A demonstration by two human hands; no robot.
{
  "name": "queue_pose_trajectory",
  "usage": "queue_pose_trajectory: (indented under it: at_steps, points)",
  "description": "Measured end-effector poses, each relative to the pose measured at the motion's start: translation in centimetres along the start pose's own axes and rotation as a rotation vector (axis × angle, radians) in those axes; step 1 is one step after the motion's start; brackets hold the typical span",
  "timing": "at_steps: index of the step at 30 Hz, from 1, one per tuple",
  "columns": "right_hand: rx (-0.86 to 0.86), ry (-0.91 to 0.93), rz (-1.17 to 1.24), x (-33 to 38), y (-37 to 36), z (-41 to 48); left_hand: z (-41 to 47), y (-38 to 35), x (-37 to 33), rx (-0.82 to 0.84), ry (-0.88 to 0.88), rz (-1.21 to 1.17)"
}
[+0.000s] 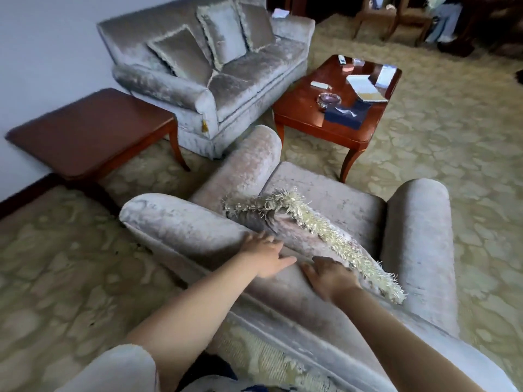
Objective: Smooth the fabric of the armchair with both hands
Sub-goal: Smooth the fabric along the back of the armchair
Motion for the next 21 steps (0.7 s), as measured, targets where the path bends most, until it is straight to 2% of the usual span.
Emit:
queue_pose_trajectory:
  at_steps: [4,7,11,17,21]
  points:
    - [-0.005,0.065,0.062,8.8,-0.5,4.5,0.1,0.4,9.8,-0.017,0.090,-0.025]
    - [0.056,0.101,0.081,15.5,-1.7,7.7,0.7,1.3,16.7,-0.016,0.110,-0.009]
    - [0.112,-0.004,0.145,21.5,-2.4,11.1,1.2,2.0,23.9,-0.022,0.086,0.004]
    - [0.207,-0.089,0.135,24.1,-2.9,14.2,2.9,2.1,26.6,0.035,-0.030,0.007]
    - [0.269,-0.061,0.127,25.6,-3.8,16.6,5.5,1.9,27.2,0.135,-0.059,0.003]
Point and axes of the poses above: each hand's wrist, its own z-axis towards the middle knuckle, its own y-axis out of the back of the hand, x = y × z, the point moved 4 cm from there along z, towards the middle knuckle, and after that the axes turned 6 degrees about -x, right-handed, at the moved point
